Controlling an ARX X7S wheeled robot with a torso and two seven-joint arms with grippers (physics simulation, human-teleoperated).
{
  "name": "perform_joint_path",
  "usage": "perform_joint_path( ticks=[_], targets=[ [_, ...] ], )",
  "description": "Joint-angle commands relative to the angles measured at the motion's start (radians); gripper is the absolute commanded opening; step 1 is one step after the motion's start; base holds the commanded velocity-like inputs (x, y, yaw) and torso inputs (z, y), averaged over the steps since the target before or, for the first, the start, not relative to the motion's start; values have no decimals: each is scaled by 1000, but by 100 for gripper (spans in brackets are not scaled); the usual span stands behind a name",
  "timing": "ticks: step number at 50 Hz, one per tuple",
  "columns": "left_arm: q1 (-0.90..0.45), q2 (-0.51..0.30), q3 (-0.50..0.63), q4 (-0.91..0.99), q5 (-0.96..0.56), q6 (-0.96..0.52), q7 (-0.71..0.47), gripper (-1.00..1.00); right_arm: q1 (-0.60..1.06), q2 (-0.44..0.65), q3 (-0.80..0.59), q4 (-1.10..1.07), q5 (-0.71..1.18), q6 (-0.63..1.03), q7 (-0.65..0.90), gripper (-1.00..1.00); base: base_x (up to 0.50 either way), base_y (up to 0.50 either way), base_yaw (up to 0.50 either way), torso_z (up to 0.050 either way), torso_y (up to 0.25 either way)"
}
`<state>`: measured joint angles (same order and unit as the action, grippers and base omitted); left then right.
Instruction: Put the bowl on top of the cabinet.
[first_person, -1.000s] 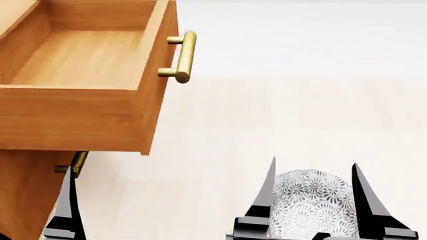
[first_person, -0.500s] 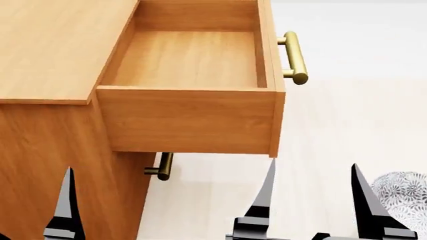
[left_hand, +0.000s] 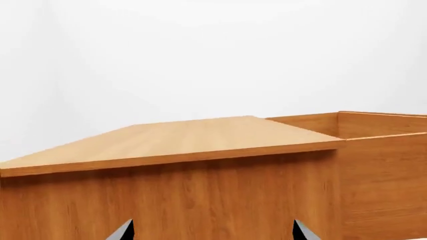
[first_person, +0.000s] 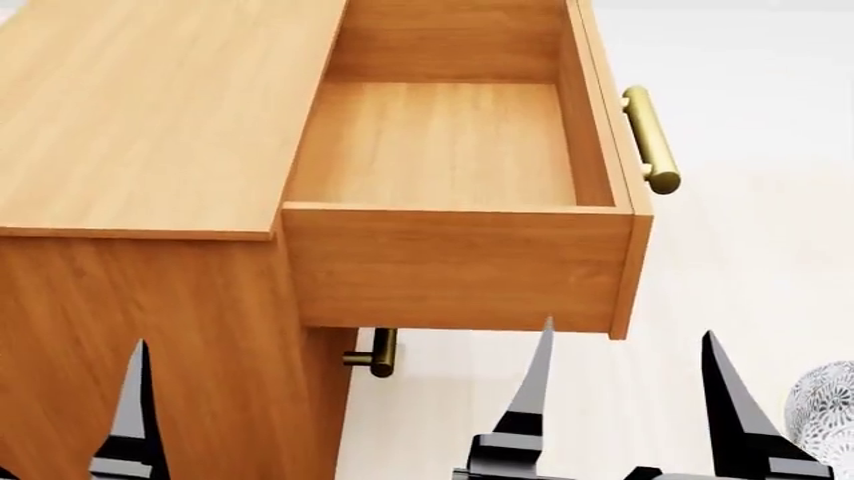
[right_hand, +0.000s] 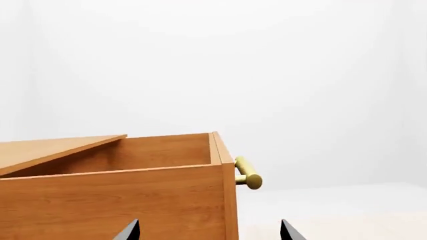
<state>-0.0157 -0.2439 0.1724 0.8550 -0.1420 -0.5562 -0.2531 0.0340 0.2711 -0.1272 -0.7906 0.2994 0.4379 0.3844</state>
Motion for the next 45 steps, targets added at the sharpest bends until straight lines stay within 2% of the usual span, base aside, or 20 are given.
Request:
perform_joint_path(
  ticks=[1,31,32,39,45],
  targets=[
    [2,11,-33,17,1,-22,18,100,13,-17,18,45,14,-30,-32,100,0,0,0,50,0],
    [3,1,-42,48,-34,-26,4,100,14,3,7,33,30,-30,-3,100,0,0,0,50,0],
    [-3,1,-41,54,-37,-58,-1,100,16,5,10,23,35,-21,0,100,0,0,0,49,0],
    [-10,-5,-54,86,-63,-87,0,100,33,17,43,-22,84,31,21,100,0,0,0,1,0],
    [-13,0,-82,87,-93,-89,0,100,66,73,188,-104,258,154,51,100,0,0,0,0,0]
  ],
)
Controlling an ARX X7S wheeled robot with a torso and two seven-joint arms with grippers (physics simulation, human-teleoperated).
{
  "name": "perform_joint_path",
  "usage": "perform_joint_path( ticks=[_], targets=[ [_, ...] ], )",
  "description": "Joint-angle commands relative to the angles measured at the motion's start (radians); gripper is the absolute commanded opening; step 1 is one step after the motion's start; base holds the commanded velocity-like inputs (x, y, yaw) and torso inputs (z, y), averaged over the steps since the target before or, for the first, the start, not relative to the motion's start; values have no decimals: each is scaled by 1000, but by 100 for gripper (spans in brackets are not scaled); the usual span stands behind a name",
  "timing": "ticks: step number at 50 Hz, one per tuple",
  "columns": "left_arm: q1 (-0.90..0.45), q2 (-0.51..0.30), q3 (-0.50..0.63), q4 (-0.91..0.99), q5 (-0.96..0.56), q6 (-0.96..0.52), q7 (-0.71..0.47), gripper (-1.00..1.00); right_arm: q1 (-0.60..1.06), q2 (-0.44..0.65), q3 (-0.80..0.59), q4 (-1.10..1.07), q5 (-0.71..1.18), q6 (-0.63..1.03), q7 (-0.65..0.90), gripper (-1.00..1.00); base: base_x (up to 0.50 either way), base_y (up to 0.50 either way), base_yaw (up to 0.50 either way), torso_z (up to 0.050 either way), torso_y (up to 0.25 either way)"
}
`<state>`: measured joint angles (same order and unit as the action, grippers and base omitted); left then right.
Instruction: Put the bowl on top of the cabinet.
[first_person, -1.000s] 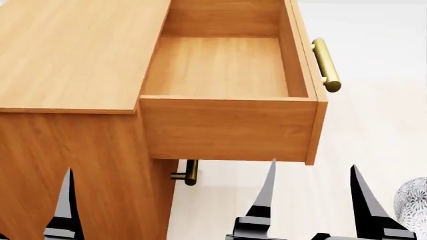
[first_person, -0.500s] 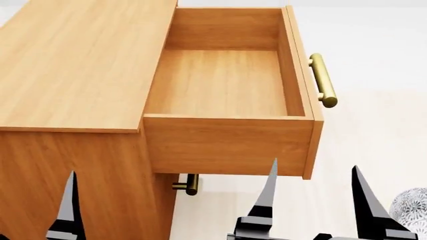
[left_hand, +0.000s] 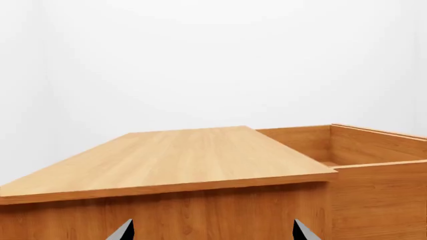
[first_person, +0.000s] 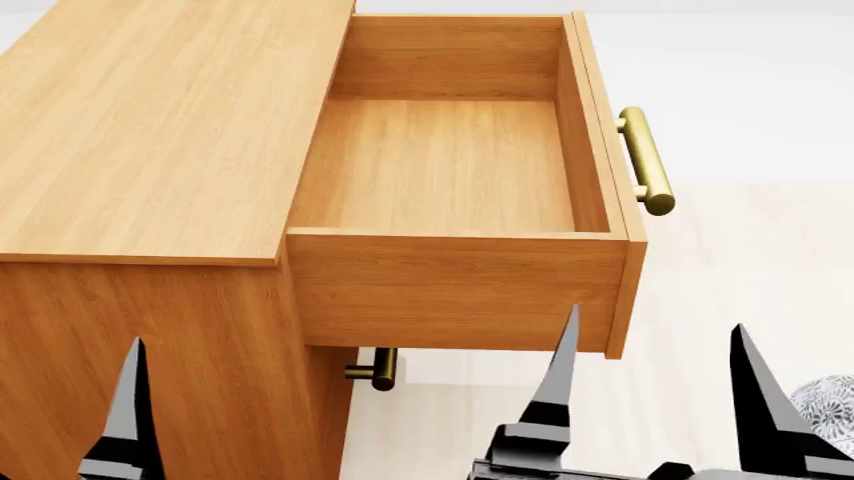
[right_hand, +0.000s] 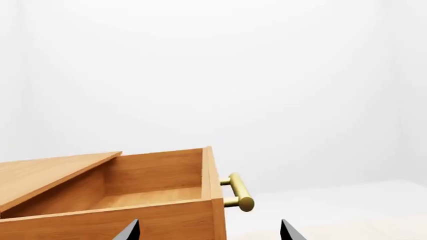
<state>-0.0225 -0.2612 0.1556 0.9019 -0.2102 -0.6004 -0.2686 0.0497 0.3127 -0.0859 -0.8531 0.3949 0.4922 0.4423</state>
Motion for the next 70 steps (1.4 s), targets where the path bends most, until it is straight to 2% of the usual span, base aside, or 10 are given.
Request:
perform_joint_path(
  ticks=[1,2,7,12,24,28,44,53,59,70],
  targets=[
    [-8,16,-67,41,-27,-47,15,100,52,36,164,-41,182,107,-5,100,0,0,0,0,0],
    [-7,17,-72,41,-33,-44,16,100,55,49,234,-43,277,130,-2,100,0,0,0,0,0],
    [-10,15,-52,32,-18,-45,6,100,54,111,352,-42,425,189,9,100,0,0,0,0,0],
    [-9,15,-25,28,-8,-40,2,100,43,116,497,15,646,190,21,100,0,0,0,0,0],
    [-14,3,-37,39,-18,-42,-5,100,121,158,662,187,939,189,154,100,0,0,0,0,0],
    [-16,1,-47,58,-30,-52,-9,100,139,177,668,230,958,202,195,100,0,0,0,0,0],
    [-17,-6,-36,66,-37,-53,-24,100,270,309,638,402,1041,323,565,100,0,0,0,0,0],
    [-17,-11,-33,65,-42,-48,-28,100,318,332,602,508,1090,370,738,100,0,0,0,0,0],
    [-14,-15,-35,69,-47,-48,-33,100,333,336,596,557,1119,386,818,100,0,0,0,0,0],
    [-12,-20,-37,65,-54,-39,-39,100,349,323,601,596,1133,372,842,100,0,0,0,0,0]
  ],
)
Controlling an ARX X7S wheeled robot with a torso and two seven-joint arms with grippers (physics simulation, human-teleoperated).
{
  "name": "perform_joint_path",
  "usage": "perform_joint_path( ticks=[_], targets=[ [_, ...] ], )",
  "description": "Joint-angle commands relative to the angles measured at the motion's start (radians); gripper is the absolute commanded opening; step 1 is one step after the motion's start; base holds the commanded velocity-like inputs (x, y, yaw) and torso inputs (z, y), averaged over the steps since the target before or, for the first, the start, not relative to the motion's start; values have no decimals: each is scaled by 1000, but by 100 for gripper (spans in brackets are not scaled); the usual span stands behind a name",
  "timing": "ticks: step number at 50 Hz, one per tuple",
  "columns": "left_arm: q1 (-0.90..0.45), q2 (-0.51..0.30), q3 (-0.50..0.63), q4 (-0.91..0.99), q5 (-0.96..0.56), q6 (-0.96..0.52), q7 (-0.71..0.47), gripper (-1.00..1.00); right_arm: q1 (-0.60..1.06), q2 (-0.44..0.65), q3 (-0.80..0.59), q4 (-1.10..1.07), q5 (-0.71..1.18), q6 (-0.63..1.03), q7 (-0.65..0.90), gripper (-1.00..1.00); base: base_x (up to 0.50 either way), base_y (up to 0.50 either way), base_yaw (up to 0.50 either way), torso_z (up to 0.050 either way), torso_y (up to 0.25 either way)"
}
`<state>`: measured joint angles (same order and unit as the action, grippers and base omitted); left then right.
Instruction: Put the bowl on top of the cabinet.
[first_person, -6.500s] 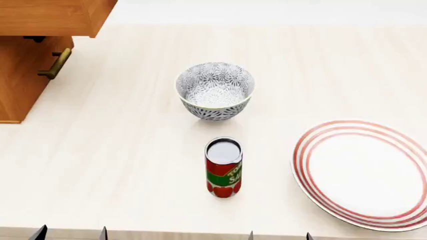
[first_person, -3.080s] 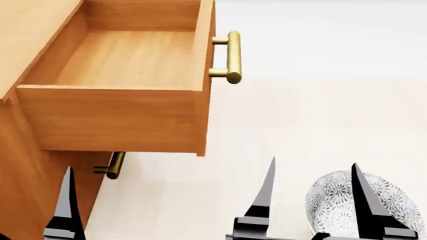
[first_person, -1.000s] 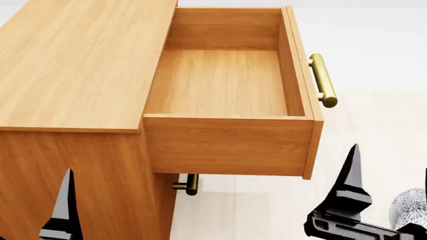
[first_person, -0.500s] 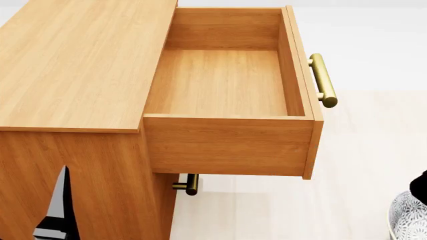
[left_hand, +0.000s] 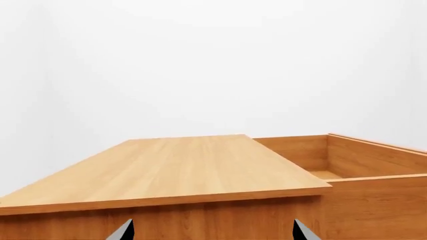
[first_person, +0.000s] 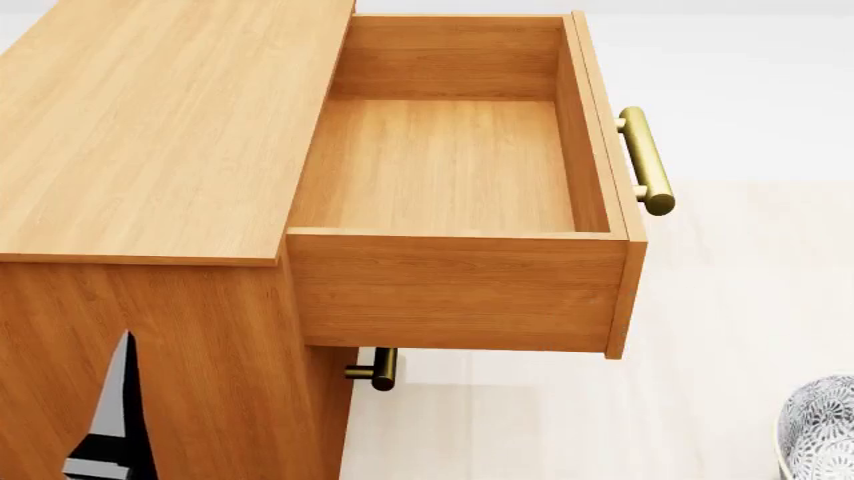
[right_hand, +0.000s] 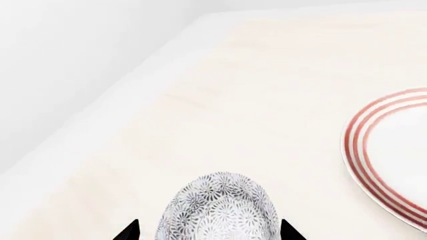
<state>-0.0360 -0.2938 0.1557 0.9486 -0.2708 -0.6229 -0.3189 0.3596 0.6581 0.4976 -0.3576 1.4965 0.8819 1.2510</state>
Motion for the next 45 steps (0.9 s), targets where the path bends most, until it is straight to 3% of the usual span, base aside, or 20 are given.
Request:
perform_joint_path(
  ticks=[1,9,15,45],
  targets=[
    [2,12,-36,19,6,-16,10,100,41,-25,16,111,29,-20,37,100,0,0,0,0,0],
    [-2,10,-41,30,-7,-25,3,100,90,-32,-24,173,14,-24,-21,100,0,0,0,0,0],
    [-1,6,-35,30,-10,-21,-2,100,138,-45,-46,236,-16,-60,-235,100,0,0,0,0,0],
    [6,-13,-17,22,-14,-6,-21,100,173,-74,-82,406,-118,-134,-312,100,0,0,0,0,0]
  ],
)
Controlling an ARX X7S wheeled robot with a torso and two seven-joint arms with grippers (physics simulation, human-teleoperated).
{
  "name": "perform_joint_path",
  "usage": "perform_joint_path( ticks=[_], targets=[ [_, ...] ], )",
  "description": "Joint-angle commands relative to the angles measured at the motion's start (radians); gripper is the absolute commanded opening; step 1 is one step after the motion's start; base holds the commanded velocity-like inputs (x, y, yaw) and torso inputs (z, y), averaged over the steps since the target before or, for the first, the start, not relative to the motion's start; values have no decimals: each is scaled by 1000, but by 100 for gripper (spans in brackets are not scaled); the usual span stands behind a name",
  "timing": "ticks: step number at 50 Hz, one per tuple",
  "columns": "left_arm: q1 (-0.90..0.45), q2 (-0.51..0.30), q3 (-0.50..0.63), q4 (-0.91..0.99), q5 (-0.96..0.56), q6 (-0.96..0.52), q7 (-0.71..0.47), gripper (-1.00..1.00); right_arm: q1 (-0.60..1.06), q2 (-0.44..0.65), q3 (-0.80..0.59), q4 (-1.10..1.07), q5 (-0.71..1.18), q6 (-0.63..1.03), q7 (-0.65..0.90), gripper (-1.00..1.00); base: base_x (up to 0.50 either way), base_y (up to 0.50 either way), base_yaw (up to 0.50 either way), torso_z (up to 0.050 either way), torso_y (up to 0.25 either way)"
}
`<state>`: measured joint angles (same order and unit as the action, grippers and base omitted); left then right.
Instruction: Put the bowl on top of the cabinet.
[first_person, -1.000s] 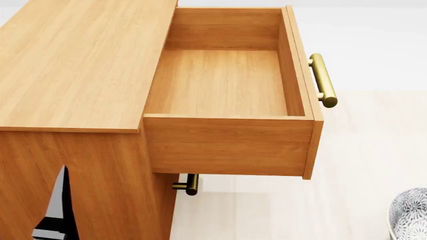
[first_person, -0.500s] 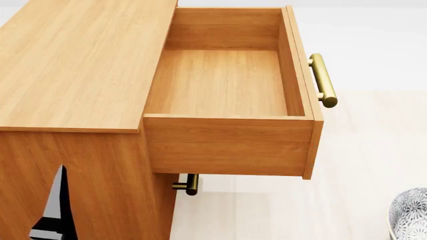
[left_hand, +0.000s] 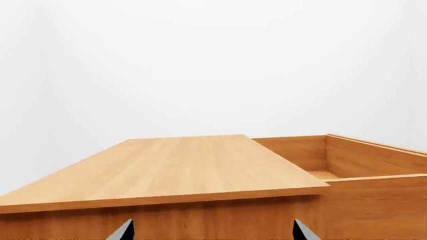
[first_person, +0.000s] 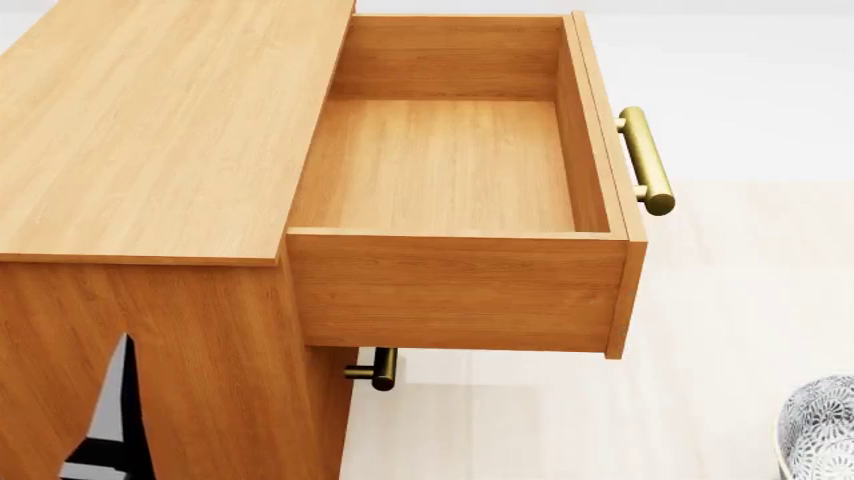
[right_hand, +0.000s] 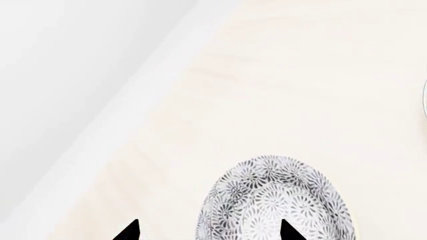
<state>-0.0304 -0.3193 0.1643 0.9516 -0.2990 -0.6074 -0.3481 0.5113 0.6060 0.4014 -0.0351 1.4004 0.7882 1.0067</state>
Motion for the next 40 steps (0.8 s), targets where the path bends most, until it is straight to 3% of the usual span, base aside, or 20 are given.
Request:
perform_joint_path(
  ticks=[1,40],
  targets=[
    [0,12,-24,18,13,-21,8,100,21,-20,15,84,-22,-40,-66,100,0,0,0,0,0],
    [-2,-5,4,-8,11,6,-9,100,-70,95,91,107,15,-6,-139,100,0,0,0,0,0]
  ],
)
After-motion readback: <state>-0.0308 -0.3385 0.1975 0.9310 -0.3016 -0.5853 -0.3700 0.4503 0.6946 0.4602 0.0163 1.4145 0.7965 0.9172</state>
